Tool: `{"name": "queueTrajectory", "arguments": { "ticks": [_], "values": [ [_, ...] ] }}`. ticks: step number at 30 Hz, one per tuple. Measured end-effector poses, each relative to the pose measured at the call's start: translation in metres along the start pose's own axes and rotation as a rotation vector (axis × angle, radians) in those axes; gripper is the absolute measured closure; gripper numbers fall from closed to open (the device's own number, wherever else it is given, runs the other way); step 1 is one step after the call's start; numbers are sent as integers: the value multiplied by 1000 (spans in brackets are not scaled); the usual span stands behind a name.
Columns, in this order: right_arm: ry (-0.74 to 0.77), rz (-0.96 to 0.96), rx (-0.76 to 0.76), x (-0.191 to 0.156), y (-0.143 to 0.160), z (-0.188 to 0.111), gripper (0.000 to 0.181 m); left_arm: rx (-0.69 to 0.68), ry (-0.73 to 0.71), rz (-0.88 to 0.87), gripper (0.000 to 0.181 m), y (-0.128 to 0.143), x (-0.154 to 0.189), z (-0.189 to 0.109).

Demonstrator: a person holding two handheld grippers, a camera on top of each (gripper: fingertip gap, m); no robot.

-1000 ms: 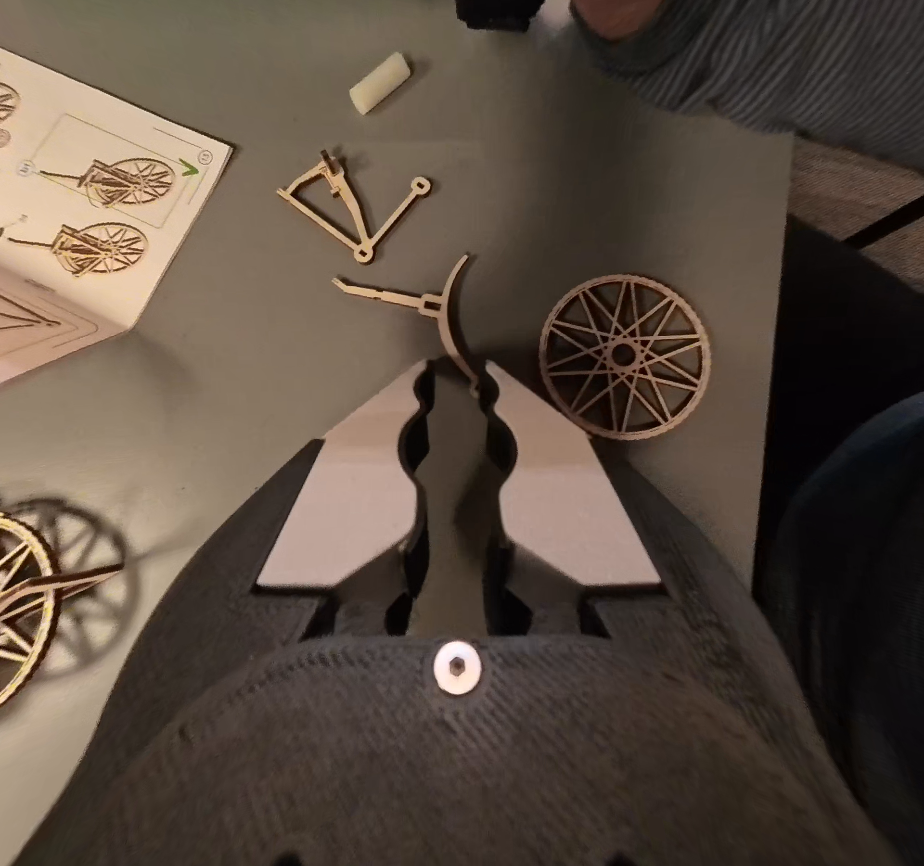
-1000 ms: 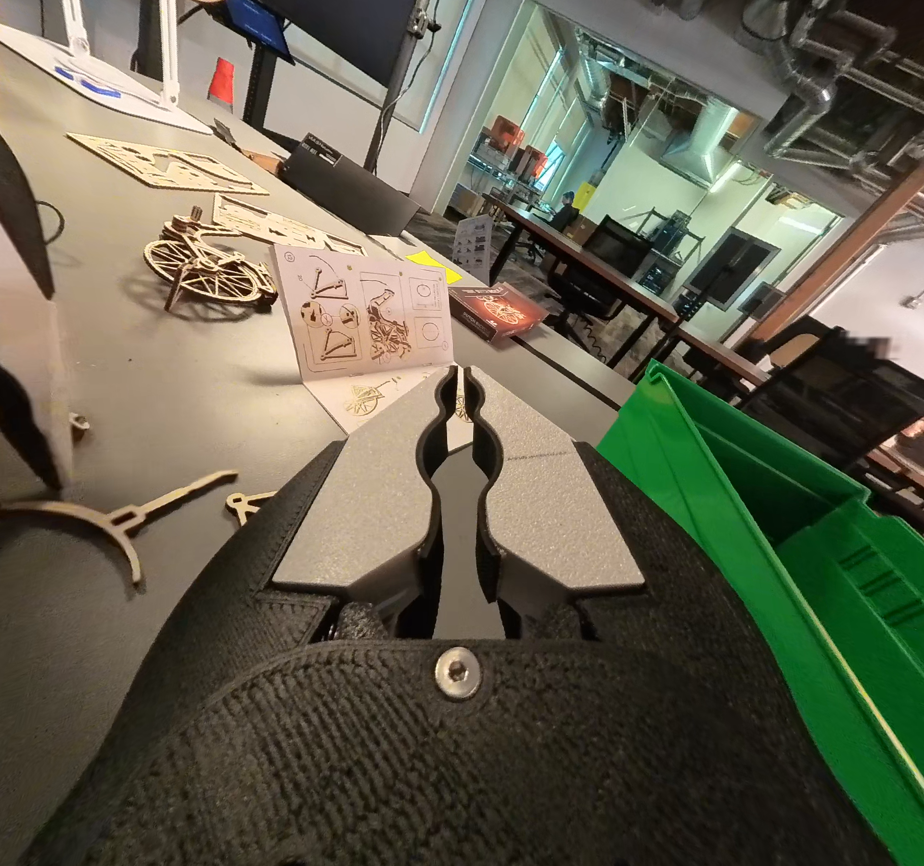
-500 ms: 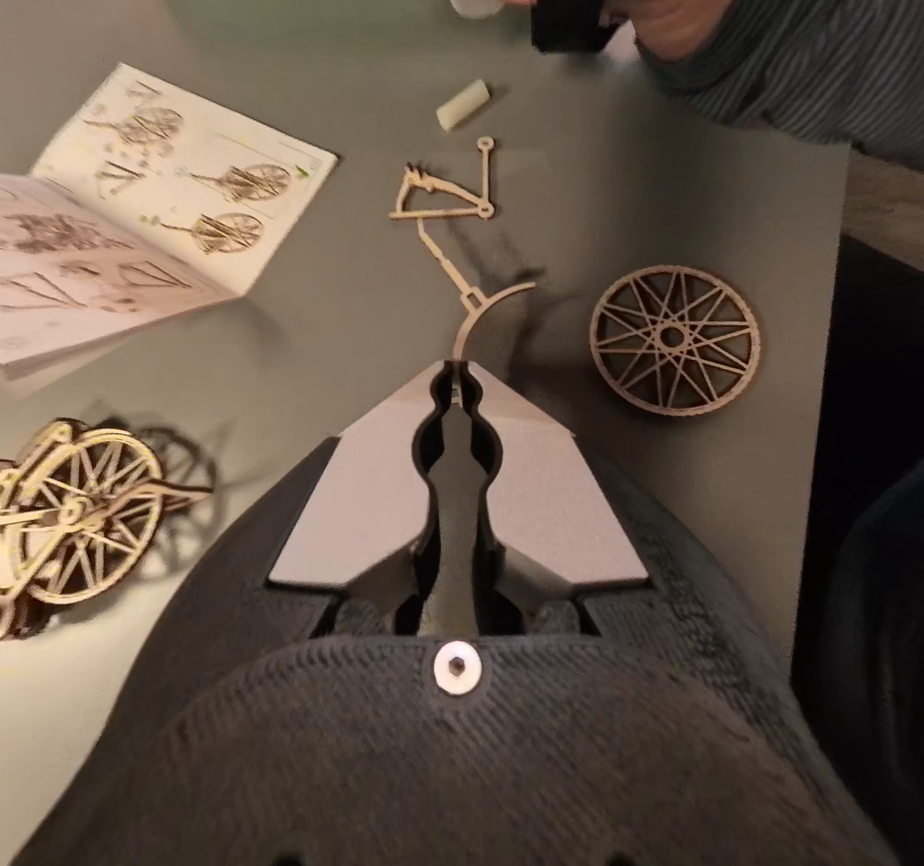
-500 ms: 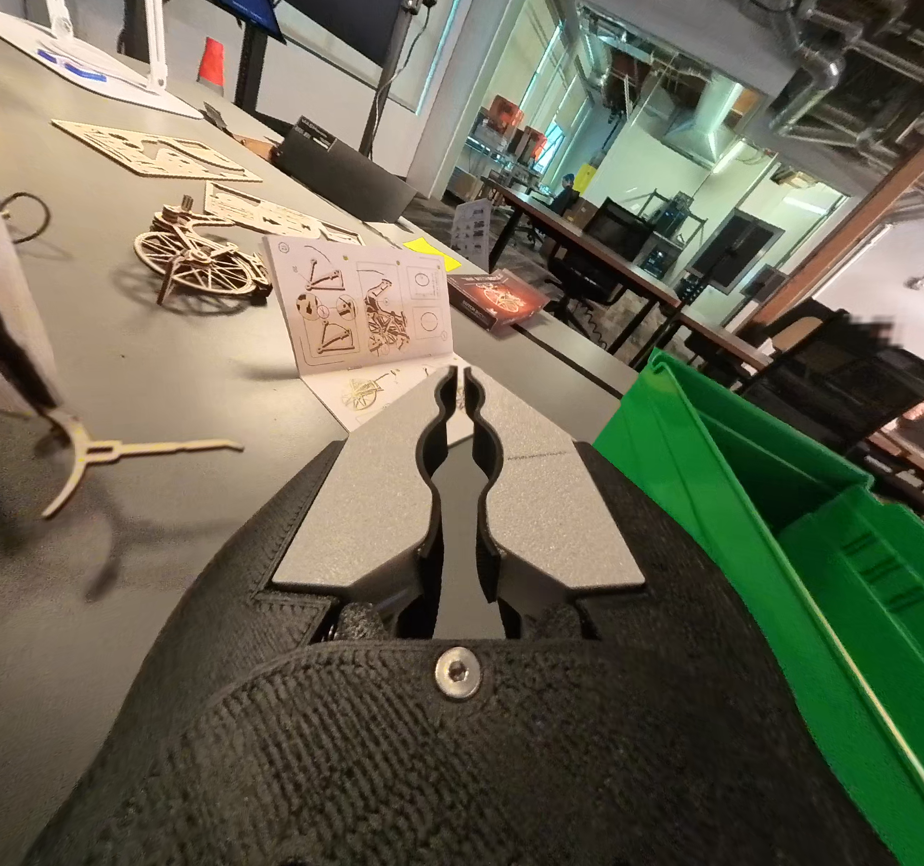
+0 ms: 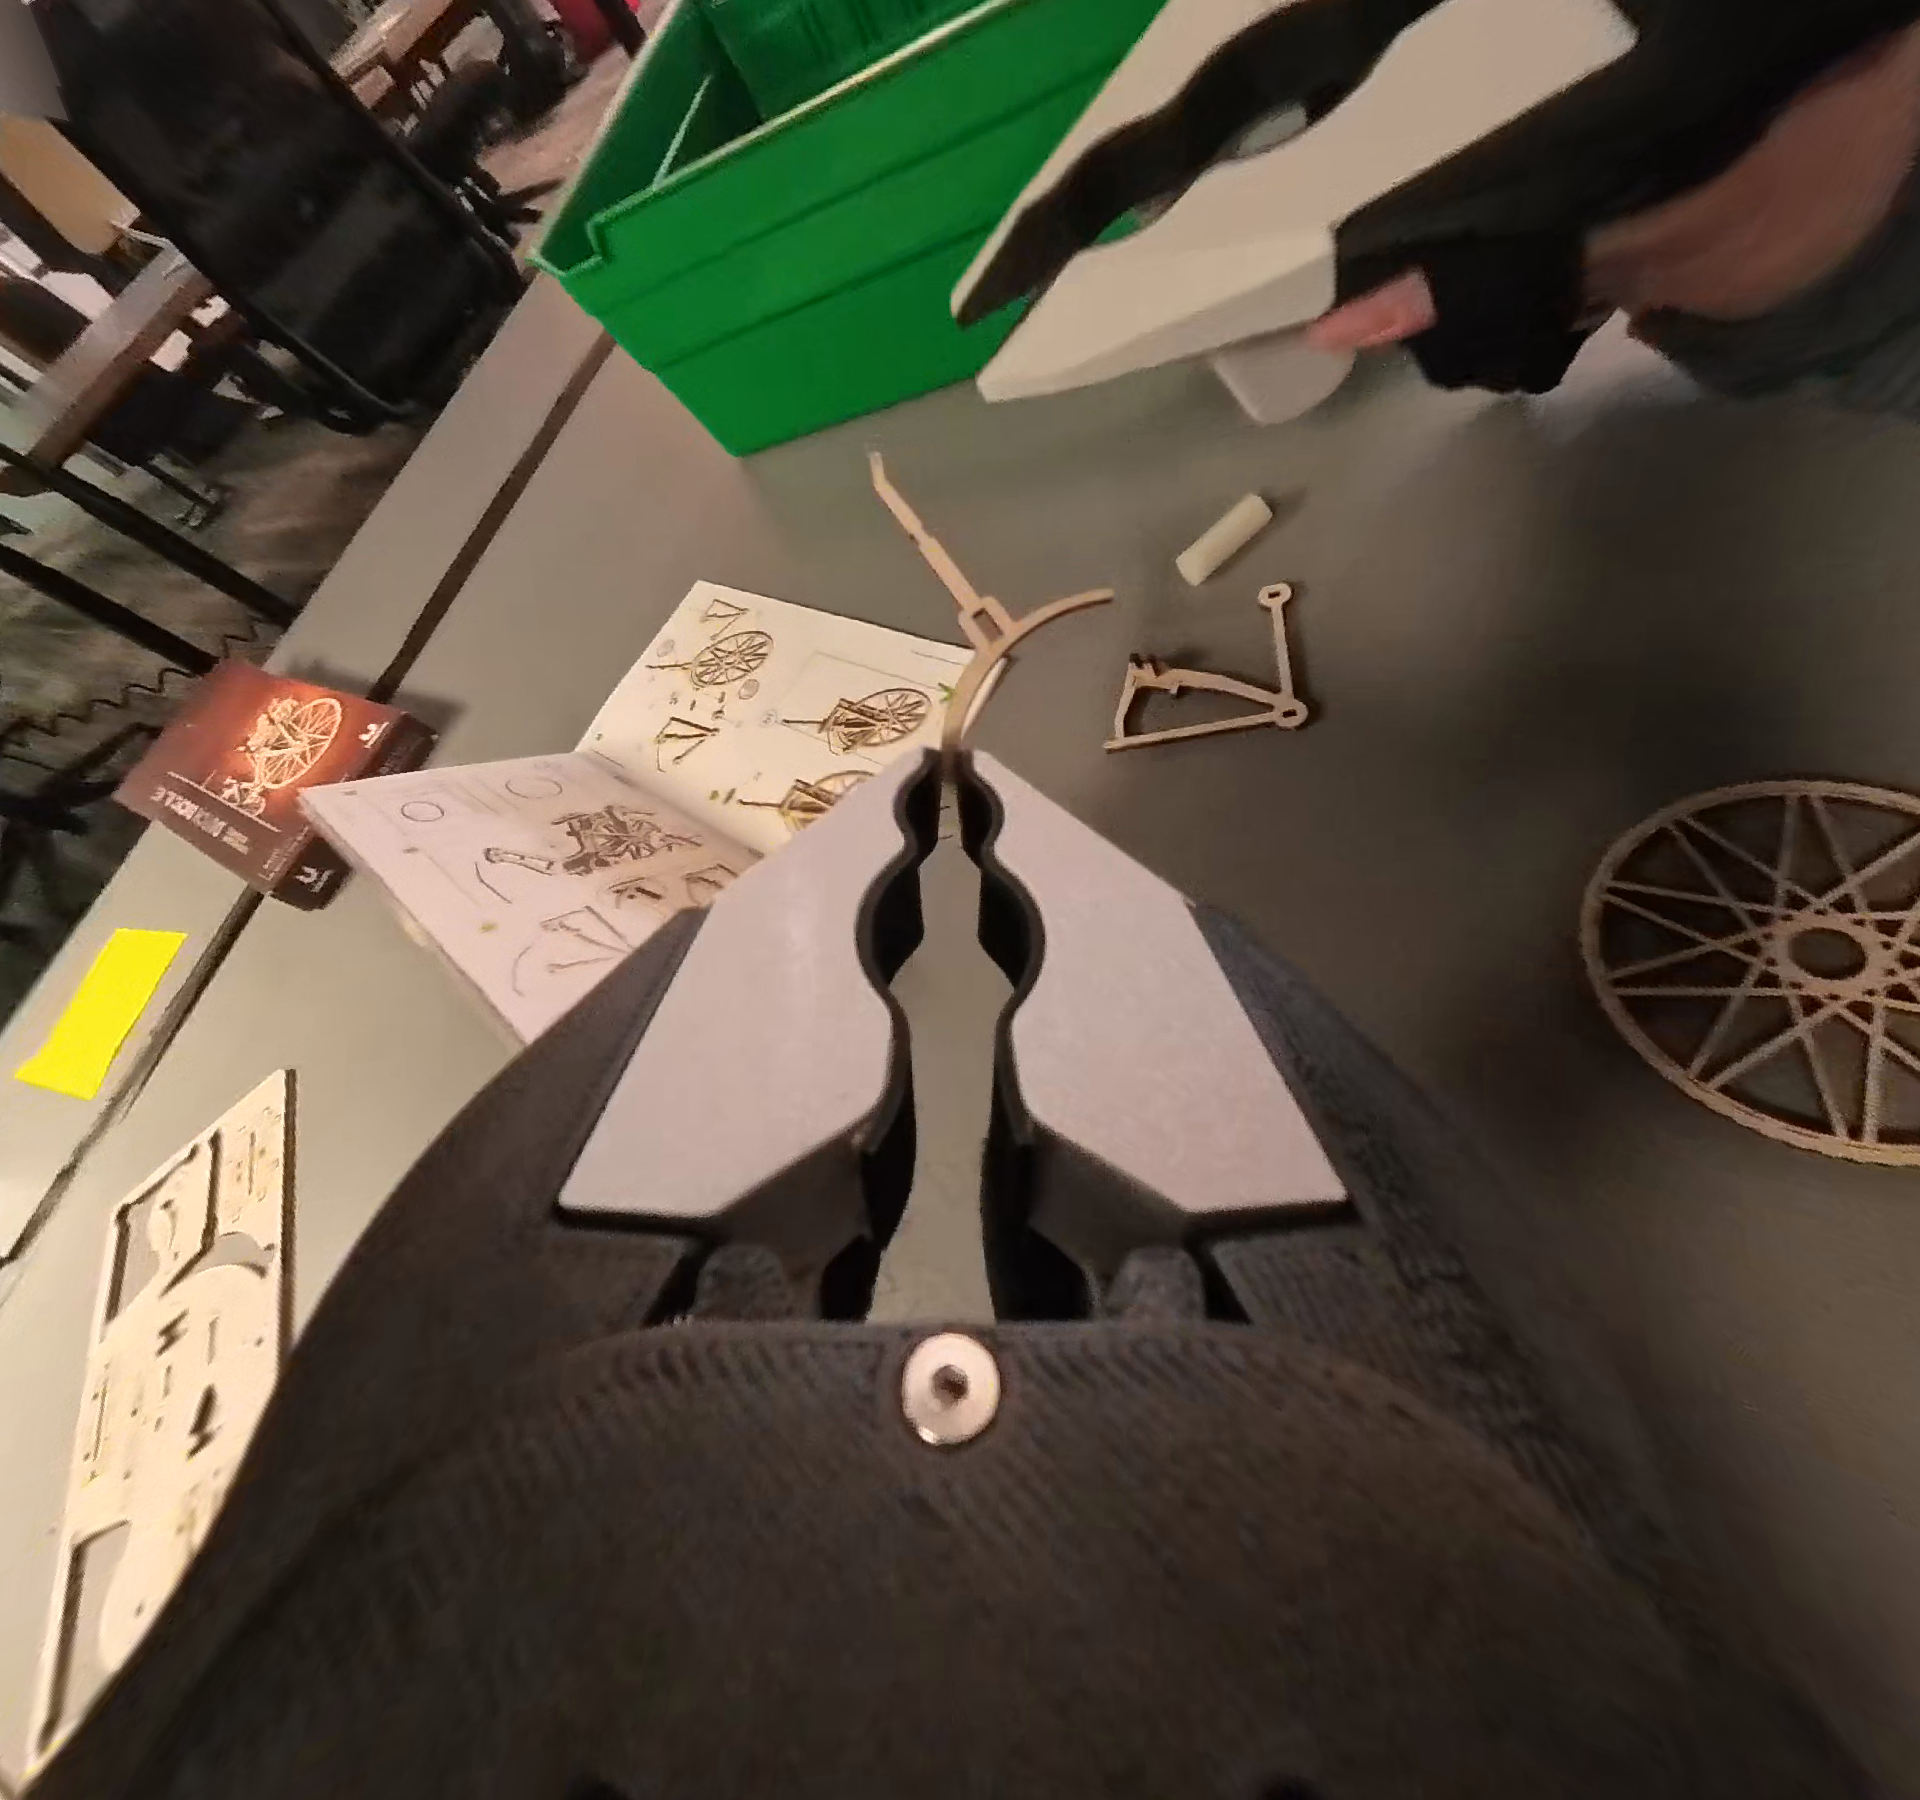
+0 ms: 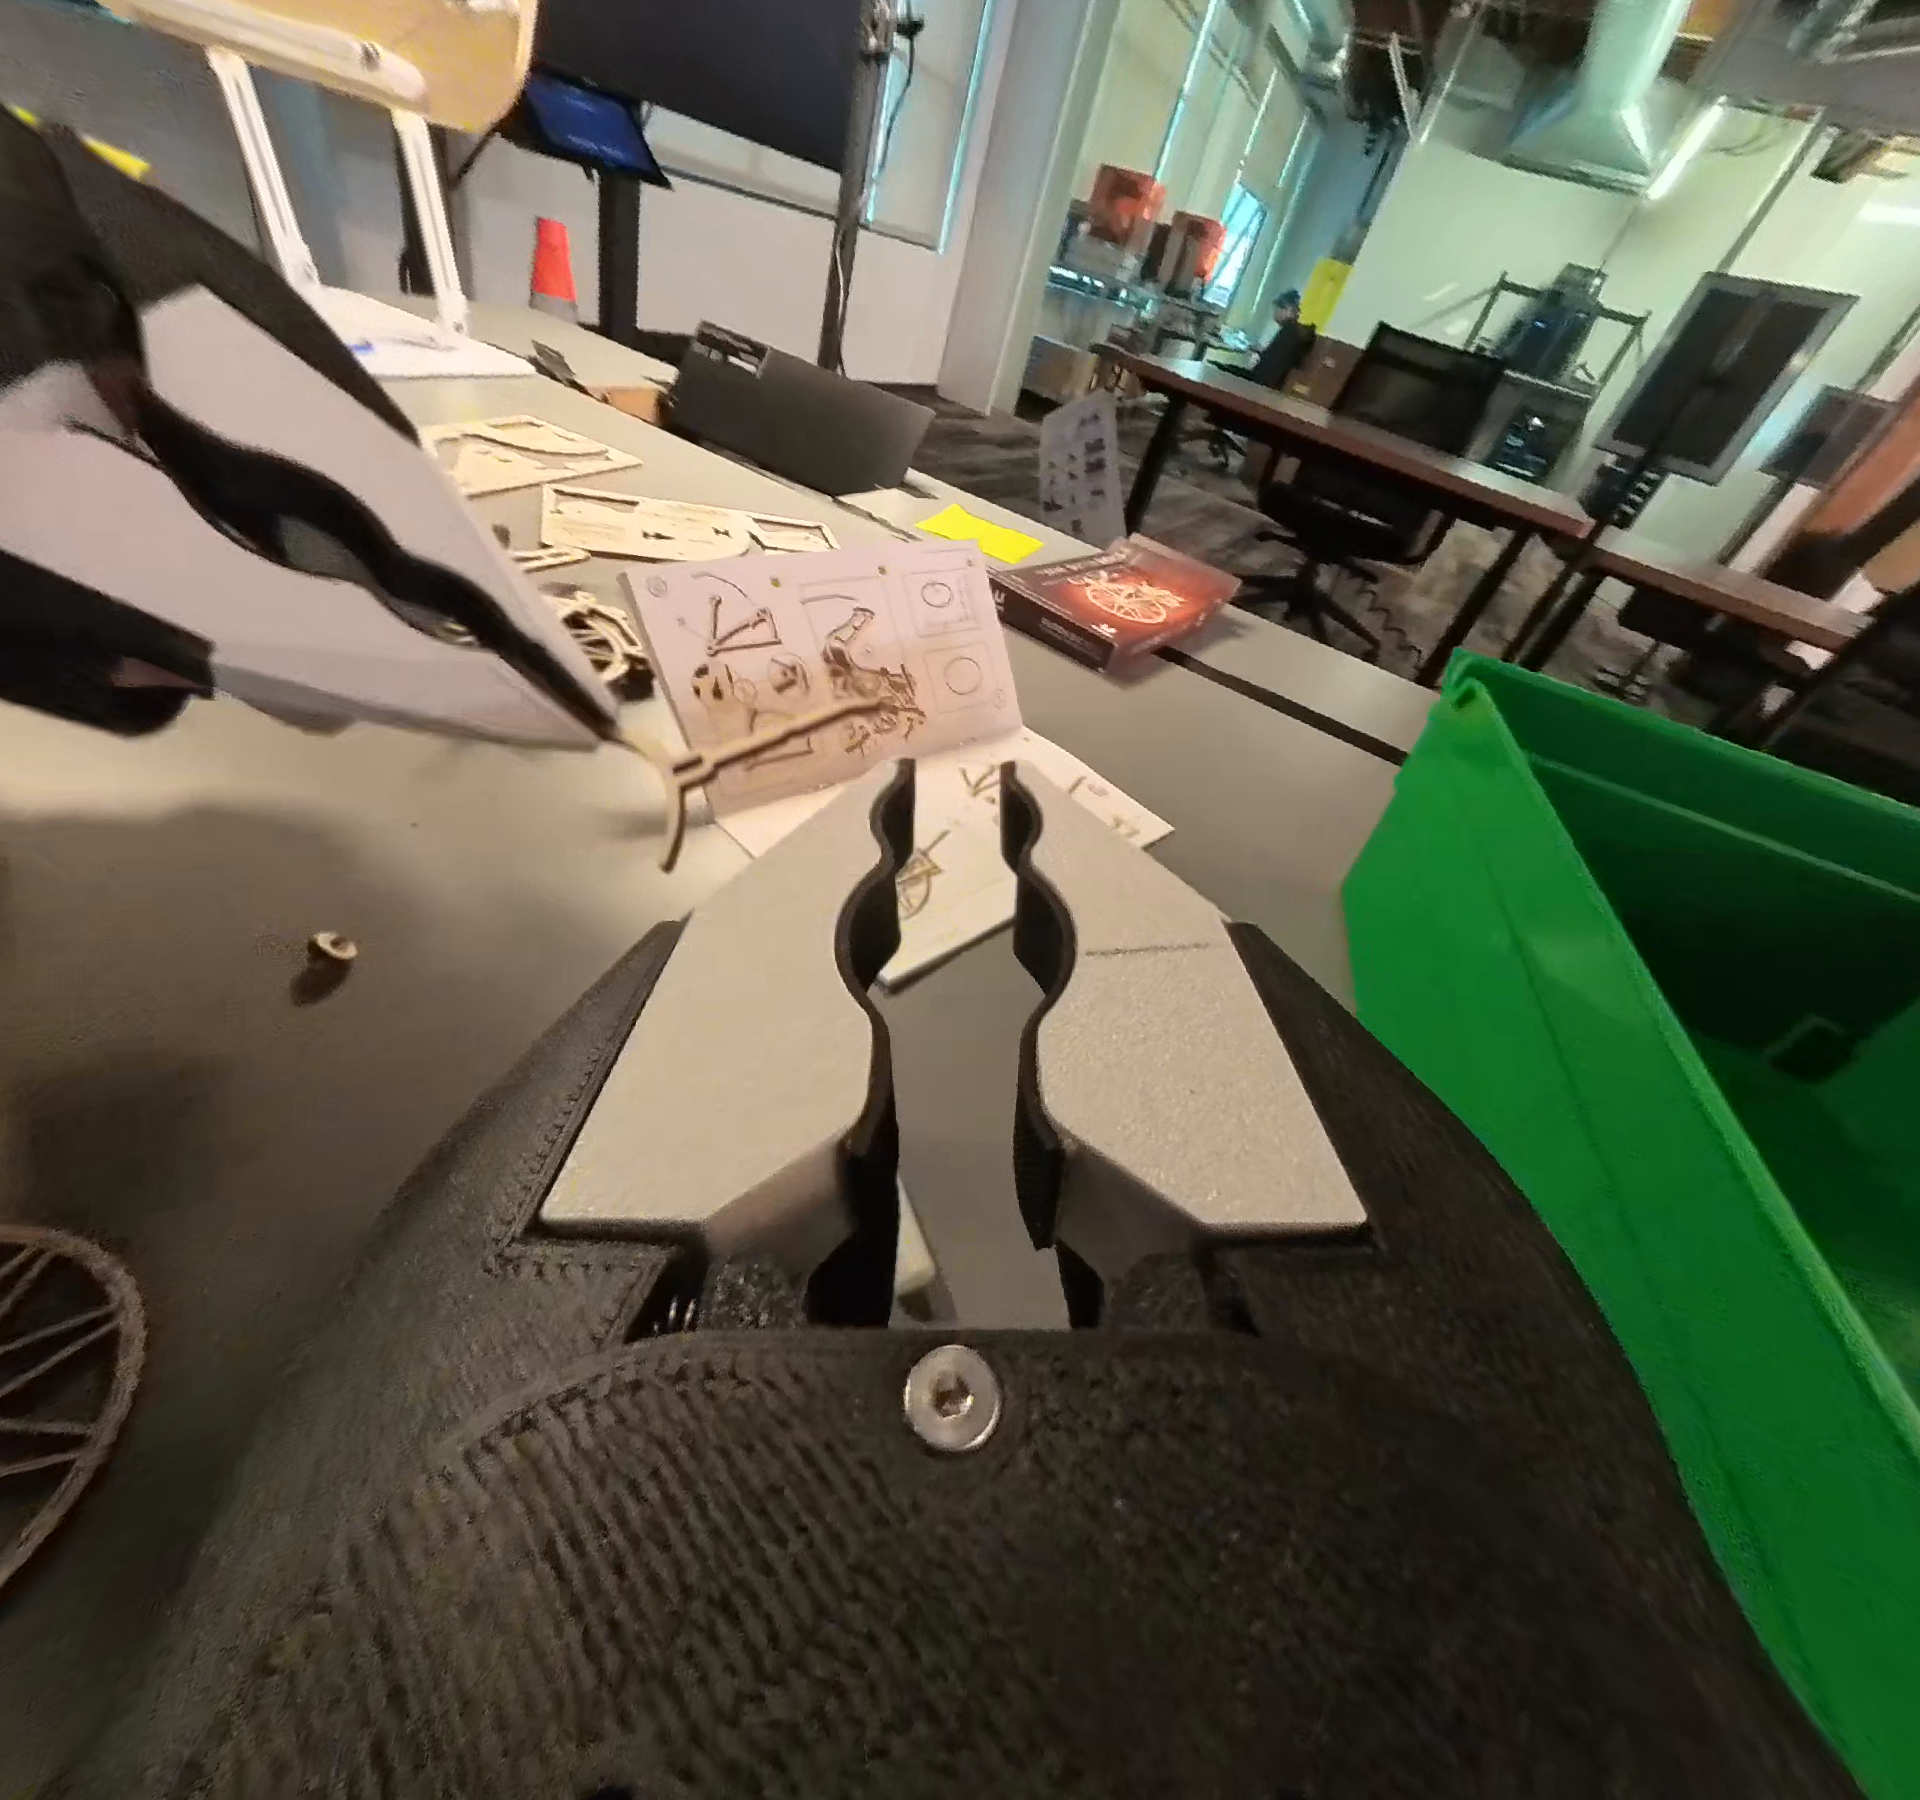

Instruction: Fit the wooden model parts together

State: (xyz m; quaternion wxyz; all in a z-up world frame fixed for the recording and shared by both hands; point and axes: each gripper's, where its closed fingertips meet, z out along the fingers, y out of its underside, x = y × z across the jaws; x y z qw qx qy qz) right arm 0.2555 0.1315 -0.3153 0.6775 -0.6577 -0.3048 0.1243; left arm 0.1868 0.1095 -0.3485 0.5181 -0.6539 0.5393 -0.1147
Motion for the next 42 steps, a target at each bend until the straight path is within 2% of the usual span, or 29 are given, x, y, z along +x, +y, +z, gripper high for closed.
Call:
{"name": "queueTrajectory", "arguments": {
  "ticks": [3,6,8,11,17,21,27,42],
  "values": [
    [38,-26,0,7,0,-4,168,-19,44,-40,179,4,8,5],
    [26,-110,-93,8,12,-8,168,-48,80,-80,179,6,16,9],
    [-75,-161,-169,-3,19,-16,166,-85,89,-100,179,9,18,10],
    [-351,-101,-343,-37,44,-33,161,-95,135,-163,179,7,27,13],
    [-450,-114,-562,-48,82,-39,159,-166,181,-272,179,13,35,27],
    [-503,-42,-585,-60,82,-41,166,-197,195,-316,179,13,39,33],
    [-537,-38,-570,-74,79,-42,165,-245,195,-327,179,16,44,36],
    [-531,-16,-548,-80,77,-37,164,-329,207,-339,179,24,51,39]
  ]
}}
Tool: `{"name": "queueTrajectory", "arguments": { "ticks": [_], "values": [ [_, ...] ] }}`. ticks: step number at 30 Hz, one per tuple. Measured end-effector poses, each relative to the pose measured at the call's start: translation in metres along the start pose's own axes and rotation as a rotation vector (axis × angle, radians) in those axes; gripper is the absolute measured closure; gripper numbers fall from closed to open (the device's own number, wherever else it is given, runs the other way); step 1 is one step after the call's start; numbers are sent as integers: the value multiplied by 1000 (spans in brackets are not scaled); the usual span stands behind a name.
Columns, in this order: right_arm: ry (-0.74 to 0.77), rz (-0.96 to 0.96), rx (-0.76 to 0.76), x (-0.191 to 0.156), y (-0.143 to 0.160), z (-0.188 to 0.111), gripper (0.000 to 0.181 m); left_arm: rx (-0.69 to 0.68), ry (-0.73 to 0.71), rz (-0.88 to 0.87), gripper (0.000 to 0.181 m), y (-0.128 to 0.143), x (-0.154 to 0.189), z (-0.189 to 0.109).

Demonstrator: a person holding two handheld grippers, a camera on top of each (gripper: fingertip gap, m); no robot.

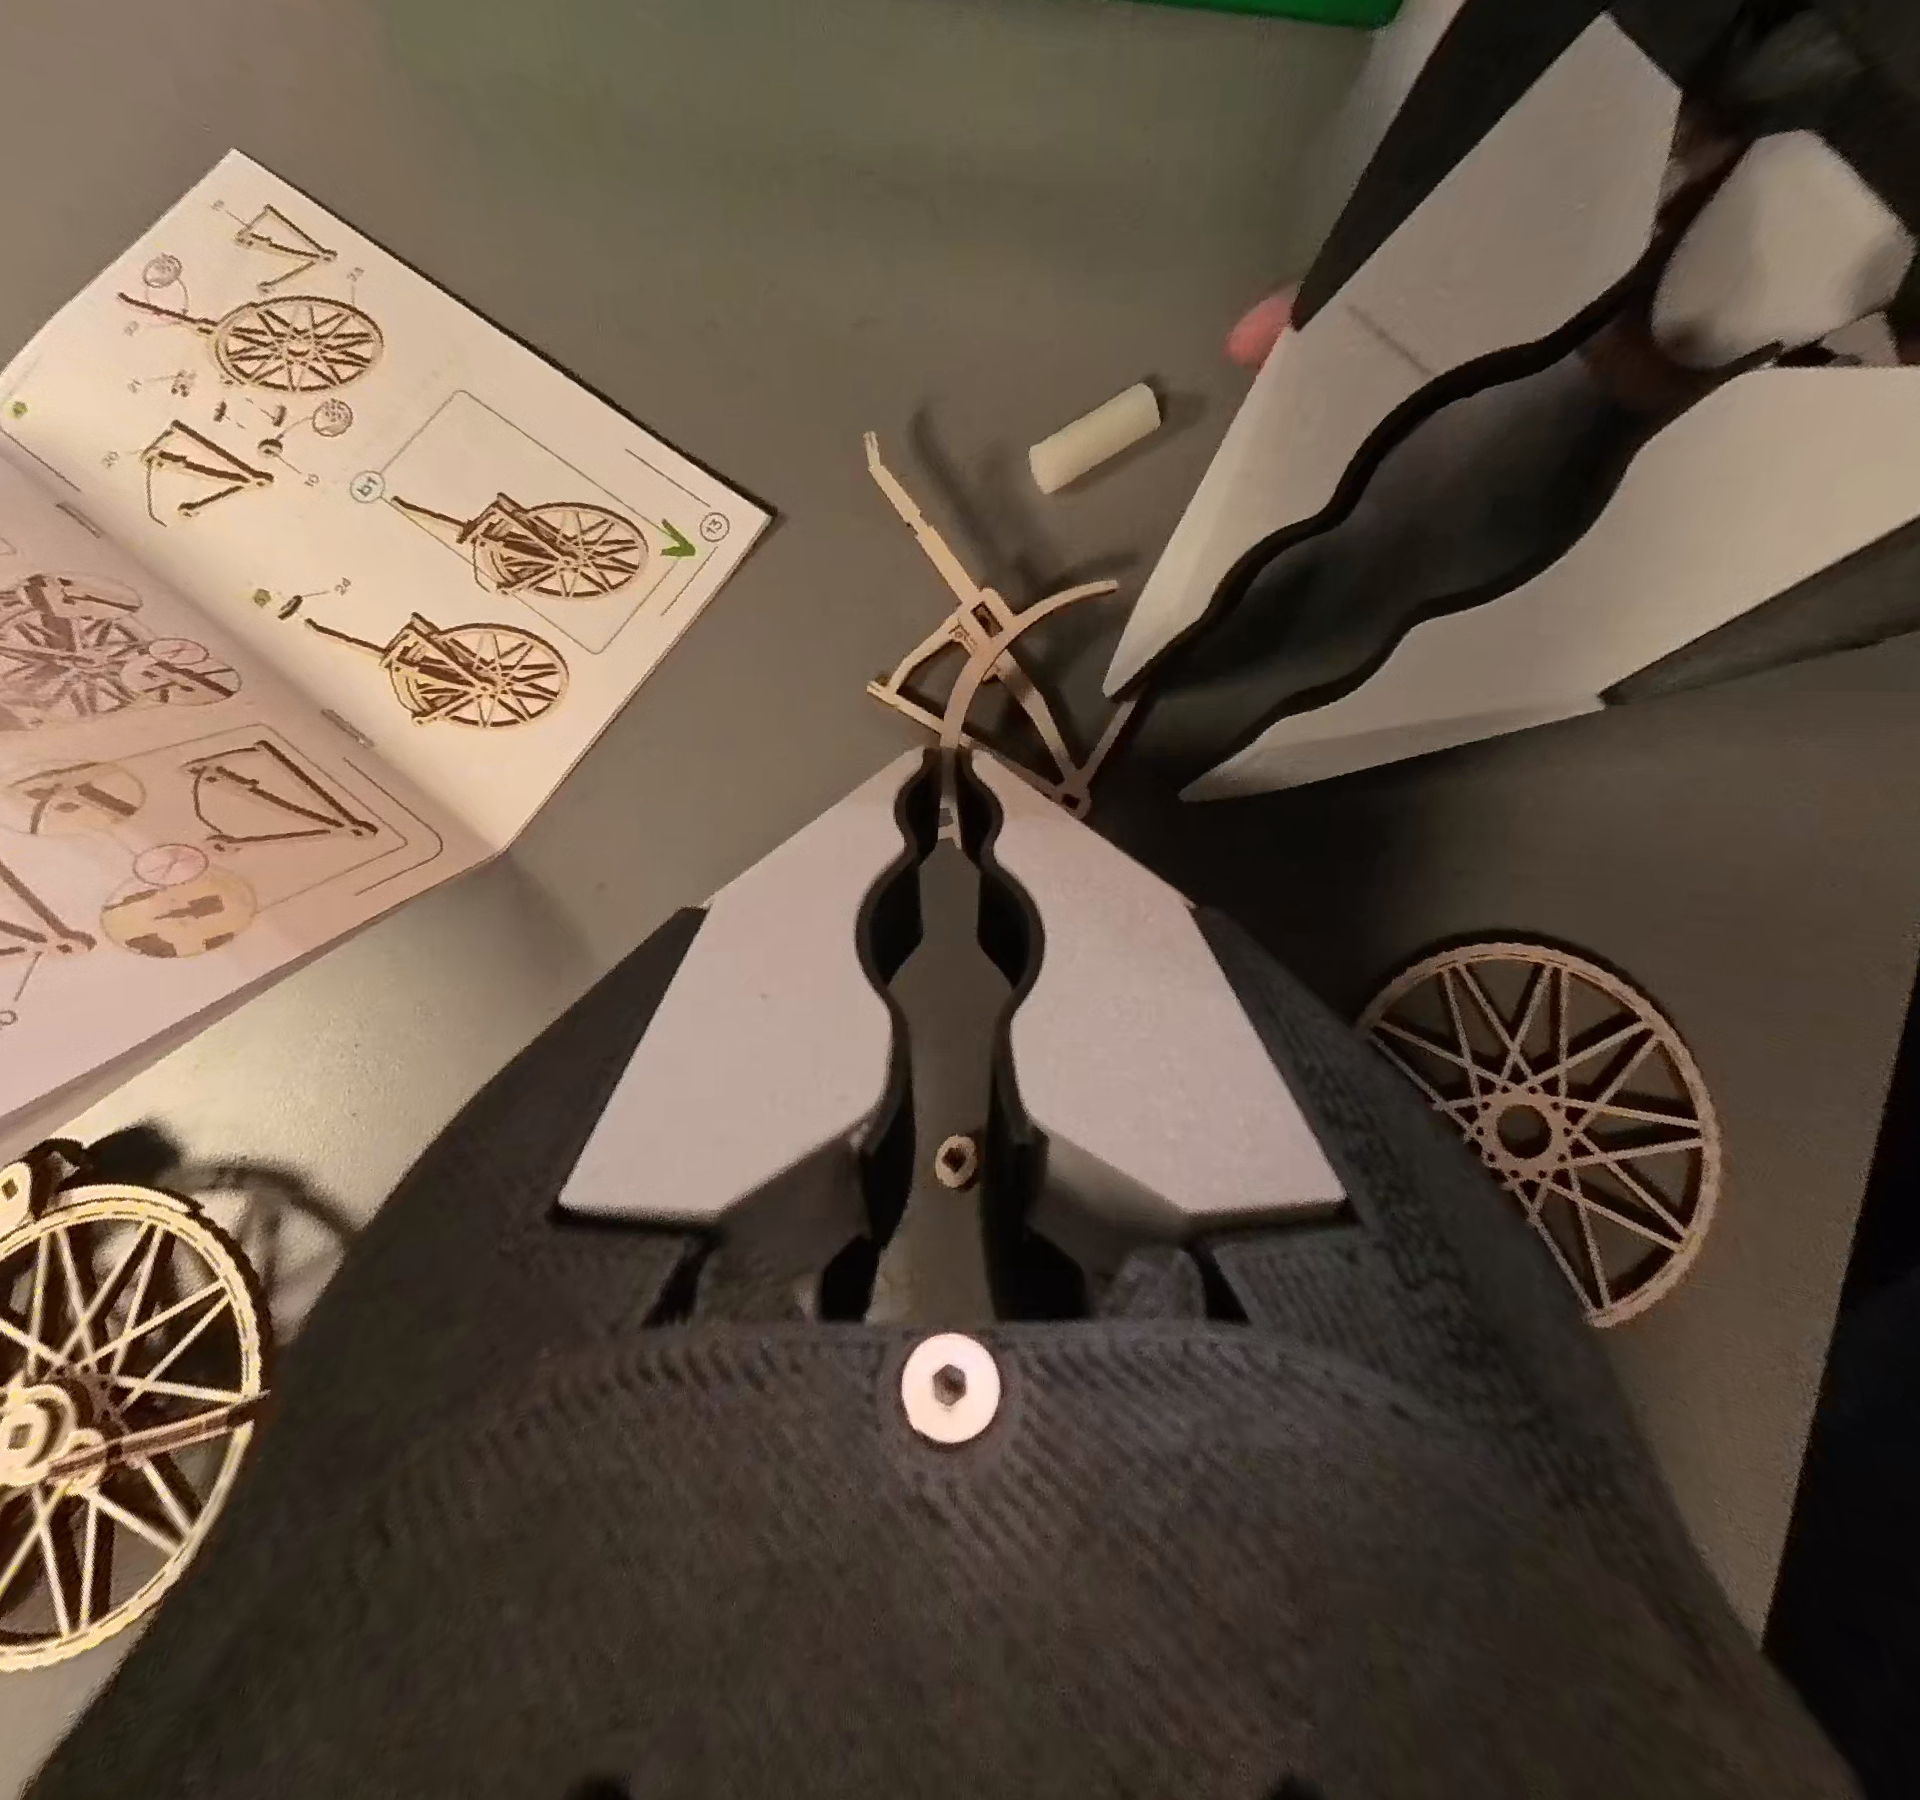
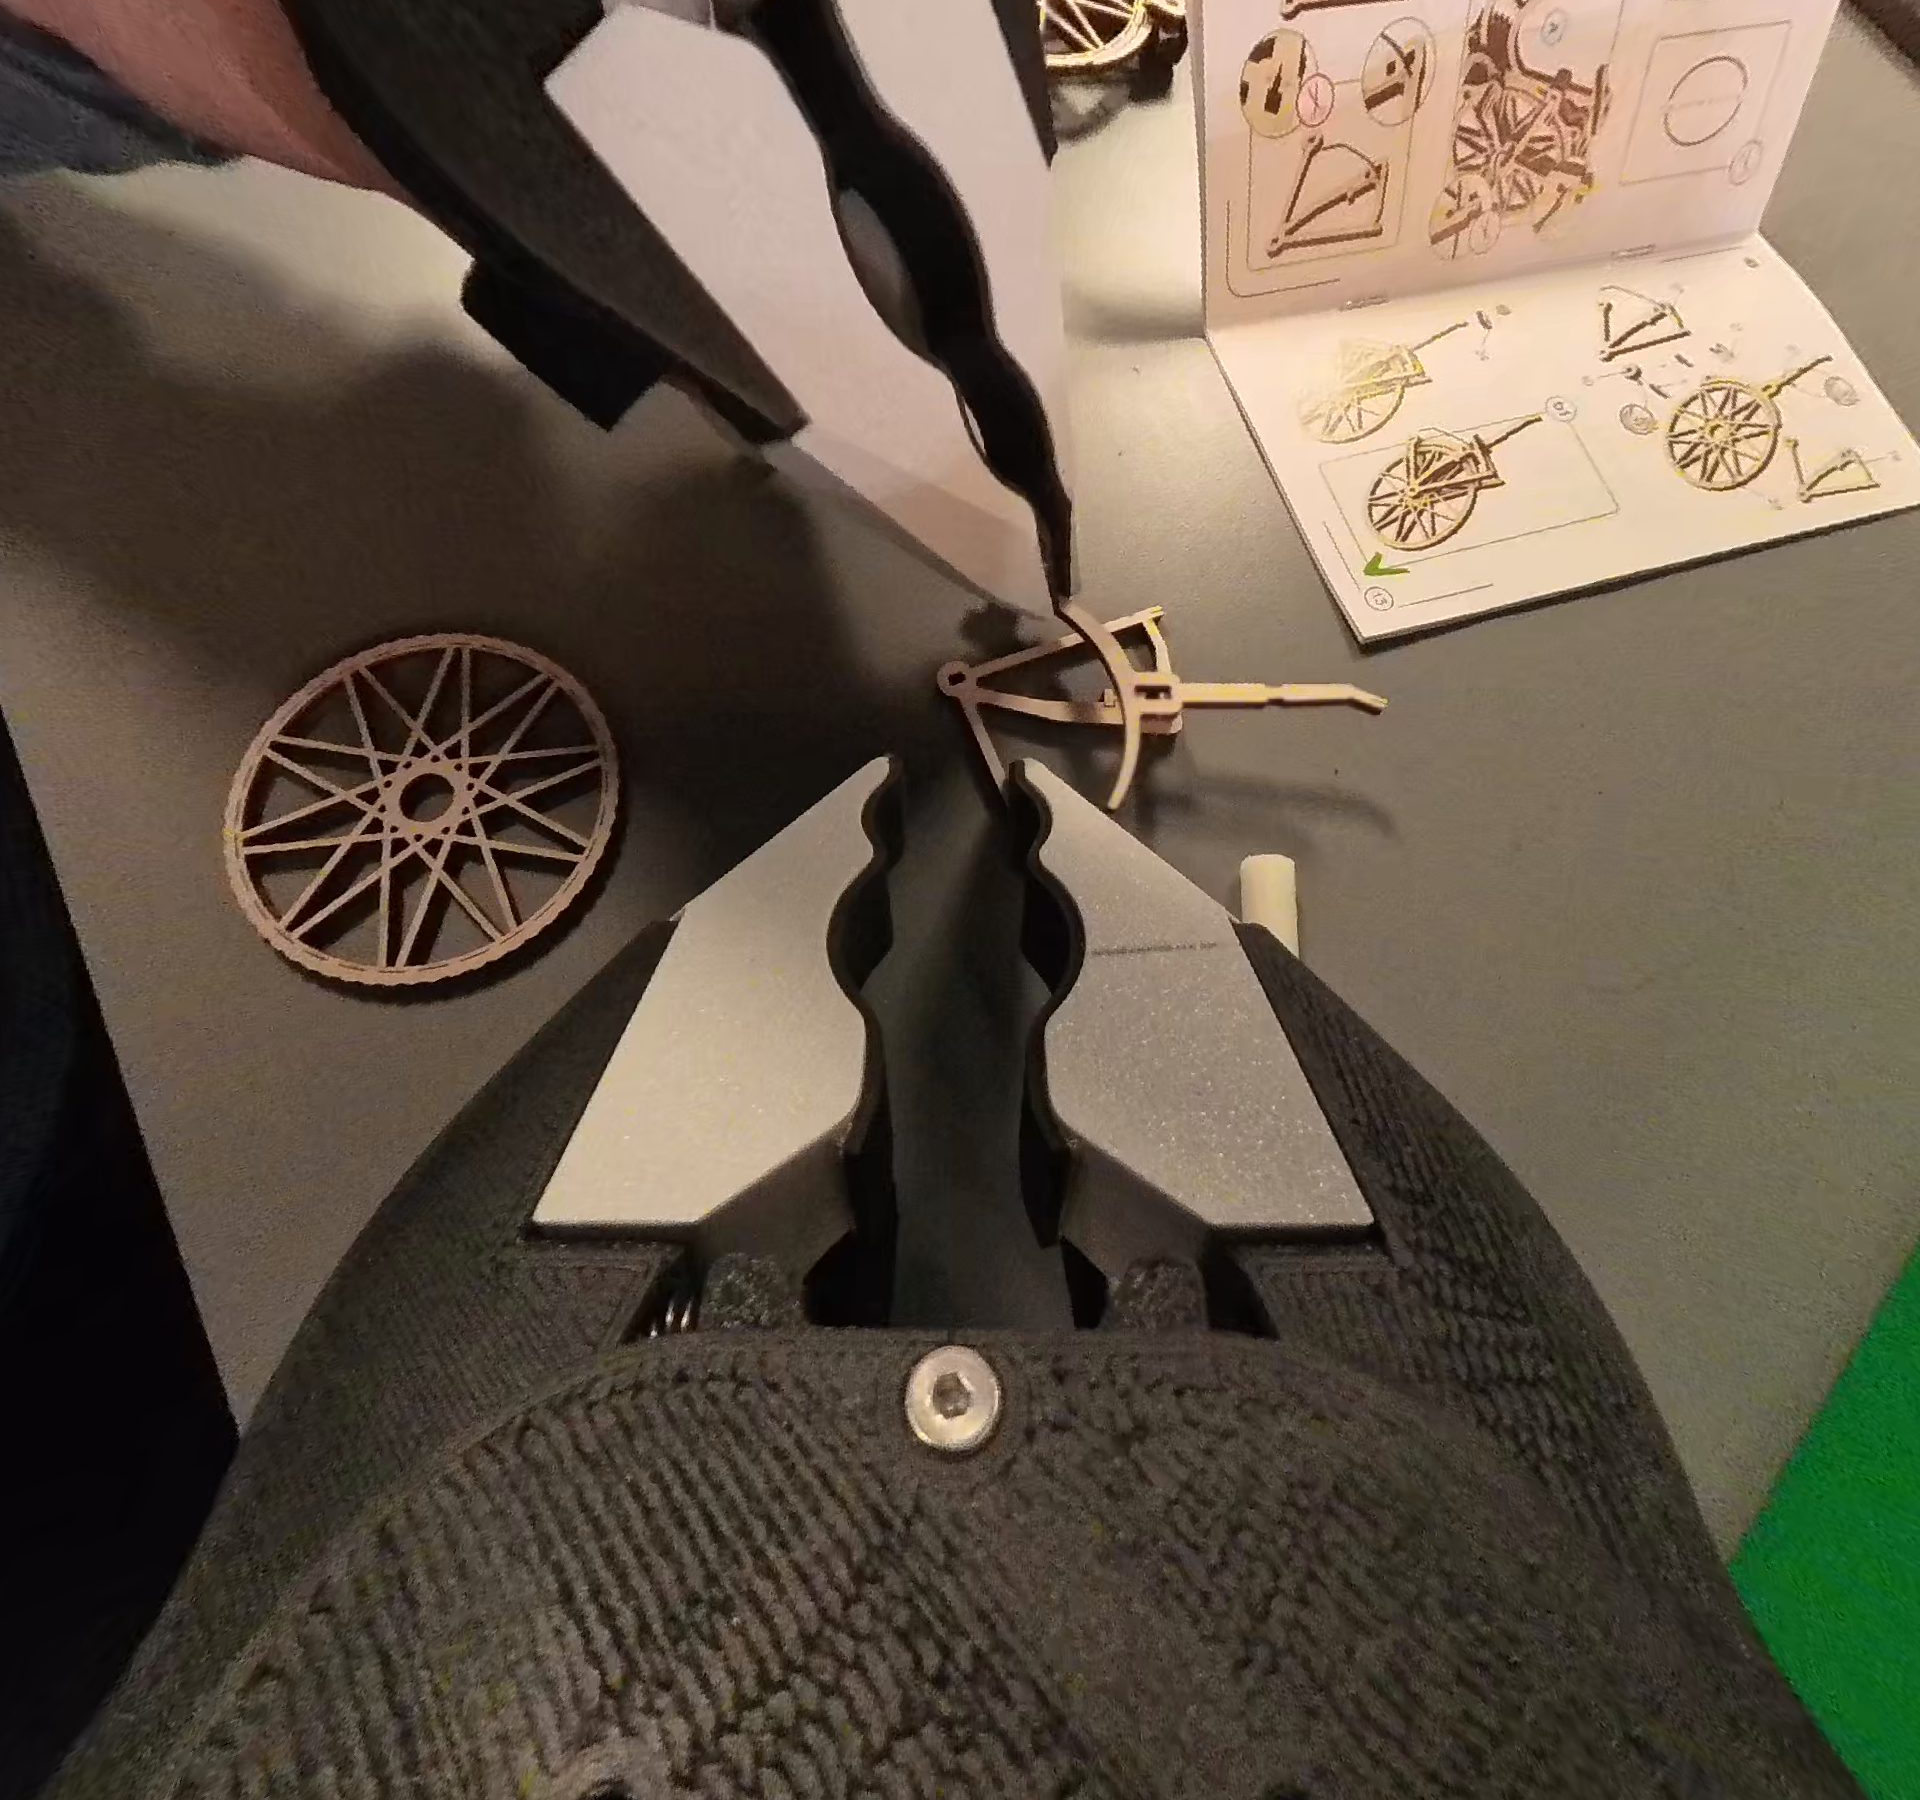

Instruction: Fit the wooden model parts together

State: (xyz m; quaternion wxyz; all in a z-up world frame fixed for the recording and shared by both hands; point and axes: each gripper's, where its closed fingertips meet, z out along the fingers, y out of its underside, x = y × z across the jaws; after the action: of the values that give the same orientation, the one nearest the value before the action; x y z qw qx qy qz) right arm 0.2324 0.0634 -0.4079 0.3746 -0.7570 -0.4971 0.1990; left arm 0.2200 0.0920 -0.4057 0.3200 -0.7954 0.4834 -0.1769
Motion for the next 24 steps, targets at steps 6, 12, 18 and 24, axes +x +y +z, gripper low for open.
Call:
{"name": "queueTrajectory", "arguments": {
  "ticks": [6,12,18,24],
  "values": [
    [52,-33,-9,7,2,-4,164,-22,7,-13,179,0,-1,1],
    [125,-55,116,28,-18,-15,157,-21,-1,-2,179,-2,-2,1],
    [117,-129,69,38,-19,5,152,-28,5,10,179,-3,0,2],
    [128,-113,28,44,-11,10,158,-24,-1,19,179,-5,-2,2]
  ]
}}
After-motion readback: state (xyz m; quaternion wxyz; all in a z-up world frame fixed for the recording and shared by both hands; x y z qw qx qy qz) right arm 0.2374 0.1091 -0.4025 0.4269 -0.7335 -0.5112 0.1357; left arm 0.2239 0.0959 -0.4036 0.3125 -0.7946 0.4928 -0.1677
